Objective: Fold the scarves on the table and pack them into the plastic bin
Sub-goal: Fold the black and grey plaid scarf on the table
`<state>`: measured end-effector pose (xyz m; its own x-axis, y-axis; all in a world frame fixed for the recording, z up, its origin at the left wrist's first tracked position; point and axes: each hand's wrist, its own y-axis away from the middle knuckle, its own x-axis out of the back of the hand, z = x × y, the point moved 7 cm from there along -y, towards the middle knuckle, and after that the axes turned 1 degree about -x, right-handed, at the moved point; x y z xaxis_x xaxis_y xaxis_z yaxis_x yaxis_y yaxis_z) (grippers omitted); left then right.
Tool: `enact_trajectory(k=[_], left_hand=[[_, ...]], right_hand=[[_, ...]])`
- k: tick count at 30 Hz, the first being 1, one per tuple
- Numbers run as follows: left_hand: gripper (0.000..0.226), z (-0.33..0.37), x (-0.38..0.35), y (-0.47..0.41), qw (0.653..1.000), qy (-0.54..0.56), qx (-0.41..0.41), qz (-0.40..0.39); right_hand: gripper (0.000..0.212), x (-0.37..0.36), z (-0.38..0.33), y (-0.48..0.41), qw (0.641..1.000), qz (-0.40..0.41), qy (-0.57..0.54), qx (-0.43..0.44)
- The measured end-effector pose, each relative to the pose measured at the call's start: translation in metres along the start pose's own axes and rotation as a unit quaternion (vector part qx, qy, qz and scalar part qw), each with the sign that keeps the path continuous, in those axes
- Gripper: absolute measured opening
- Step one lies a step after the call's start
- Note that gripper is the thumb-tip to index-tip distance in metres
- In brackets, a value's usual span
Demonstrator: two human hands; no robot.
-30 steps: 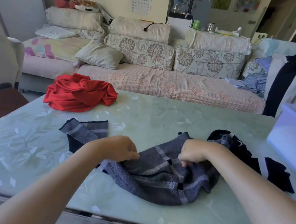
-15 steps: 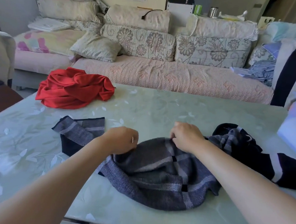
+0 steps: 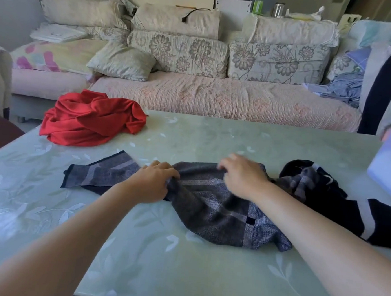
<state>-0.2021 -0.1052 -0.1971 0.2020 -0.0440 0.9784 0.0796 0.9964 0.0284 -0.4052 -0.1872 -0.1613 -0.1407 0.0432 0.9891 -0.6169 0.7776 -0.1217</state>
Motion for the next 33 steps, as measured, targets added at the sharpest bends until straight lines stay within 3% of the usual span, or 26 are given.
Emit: enact_trajectory(k=[2, 5, 6, 8, 10, 13, 15, 17, 20, 24, 26, 30, 33], left_hand=[[0.062, 0.000, 0.004, 0.006, 0.999, -0.051, -0.007, 0.014], [0.075, -0.015, 0.003, 0.016, 0.997, -0.074, 0.014, -0.010], [0.077, -0.023, 0.000, 0.020, 0.998, -0.046, 0.023, -0.030], [0.075, -0.034, -0.003, 0.028, 0.998, 0.037, 0.022, -0.038], [0.059, -0.040, 0.006, 0.034, 0.997, 0.080, 0.005, 0.009], [0.027, -0.047, 0.021, 0.040, 0.992, 0.079, 0.004, 0.099], [0.017, -0.051, 0.022, 0.045, 0.991, 0.069, 0.016, 0.114], [0.026, -0.055, 0.016, 0.051, 0.992, 0.053, 0.014, 0.110], [0.038, -0.067, 0.011, 0.063, 0.989, 0.075, 0.070, 0.102], [0.044, -0.081, 0.016, 0.073, 0.982, 0.025, 0.123, 0.139], [0.044, -0.082, 0.020, 0.076, 0.977, 0.027, 0.129, 0.166], [0.032, -0.071, 0.024, 0.075, 0.979, -0.031, 0.044, 0.199], [0.017, -0.062, 0.040, 0.081, 0.978, 0.032, -0.011, 0.205]], right_hand=[[0.014, -0.011, -0.040, 0.009, 0.989, -0.095, -0.104, 0.050], [0.051, -0.024, -0.080, 0.024, 0.980, -0.161, -0.094, 0.076], [0.052, -0.027, -0.088, 0.027, 0.981, -0.156, -0.070, 0.086], [0.033, -0.028, -0.094, 0.029, 0.986, -0.123, -0.044, 0.104], [0.017, -0.027, -0.092, 0.032, 0.986, -0.111, -0.055, 0.112], [0.035, -0.030, -0.089, 0.038, 0.986, -0.115, -0.081, 0.087], [0.051, -0.033, -0.093, 0.042, 0.990, -0.111, -0.023, 0.084], [0.035, -0.033, -0.102, 0.044, 0.992, -0.084, -0.005, 0.095], [0.005, -0.029, -0.108, 0.043, 0.990, -0.043, -0.081, 0.103], [0.017, -0.020, -0.103, 0.043, 0.960, -0.061, -0.269, 0.056], [0.018, -0.016, -0.104, 0.047, 0.946, -0.089, -0.308, 0.056], [0.014, -0.026, -0.112, 0.061, 0.919, -0.209, -0.321, 0.095], [0.014, -0.036, -0.116, 0.067, 0.910, -0.276, -0.294, 0.101]])
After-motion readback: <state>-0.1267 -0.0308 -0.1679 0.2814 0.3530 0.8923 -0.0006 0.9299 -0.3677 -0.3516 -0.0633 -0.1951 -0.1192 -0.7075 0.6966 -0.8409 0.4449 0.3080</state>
